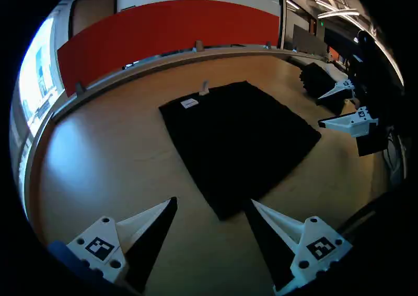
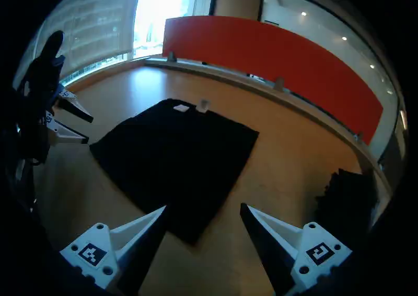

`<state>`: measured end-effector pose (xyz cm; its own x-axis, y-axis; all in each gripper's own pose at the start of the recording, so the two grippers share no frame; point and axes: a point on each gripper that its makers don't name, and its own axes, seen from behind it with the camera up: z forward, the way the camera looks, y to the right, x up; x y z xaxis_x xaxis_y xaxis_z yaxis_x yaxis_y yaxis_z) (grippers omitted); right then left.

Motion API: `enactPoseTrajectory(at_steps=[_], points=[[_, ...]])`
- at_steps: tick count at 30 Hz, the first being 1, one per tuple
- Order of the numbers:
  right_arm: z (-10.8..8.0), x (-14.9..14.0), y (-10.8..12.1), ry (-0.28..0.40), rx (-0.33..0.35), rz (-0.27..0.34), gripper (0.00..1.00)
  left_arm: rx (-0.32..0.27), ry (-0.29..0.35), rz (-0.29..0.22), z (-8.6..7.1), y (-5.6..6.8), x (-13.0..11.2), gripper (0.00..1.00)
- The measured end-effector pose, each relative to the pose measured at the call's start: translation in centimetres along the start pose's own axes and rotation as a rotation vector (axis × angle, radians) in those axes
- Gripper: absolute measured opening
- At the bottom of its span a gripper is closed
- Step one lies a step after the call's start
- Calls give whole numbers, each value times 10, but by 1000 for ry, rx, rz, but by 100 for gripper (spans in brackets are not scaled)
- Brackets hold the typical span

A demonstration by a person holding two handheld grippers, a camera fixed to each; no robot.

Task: Fold towel

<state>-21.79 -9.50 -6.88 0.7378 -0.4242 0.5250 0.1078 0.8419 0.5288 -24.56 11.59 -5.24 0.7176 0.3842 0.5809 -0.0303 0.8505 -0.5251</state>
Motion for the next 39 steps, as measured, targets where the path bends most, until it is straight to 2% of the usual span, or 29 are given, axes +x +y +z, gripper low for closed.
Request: enactPoseTrajectory(at_steps=[8, 18, 33, 39], points=[[2, -20, -5, -41, 16, 15, 100, -21, -53, 19, 11, 9, -14, 94], [3, -34, -10, -73, 40, -1, 97, -36, -82, 20, 18, 15, -20, 94], [6, -43, -14, -93, 60, -8, 93, -49, -108, 15, 22, 18, -25, 94], [8, -45, -15, -97, 72, -10, 89, -48, -121, 17, 22, 18, -25, 90]])
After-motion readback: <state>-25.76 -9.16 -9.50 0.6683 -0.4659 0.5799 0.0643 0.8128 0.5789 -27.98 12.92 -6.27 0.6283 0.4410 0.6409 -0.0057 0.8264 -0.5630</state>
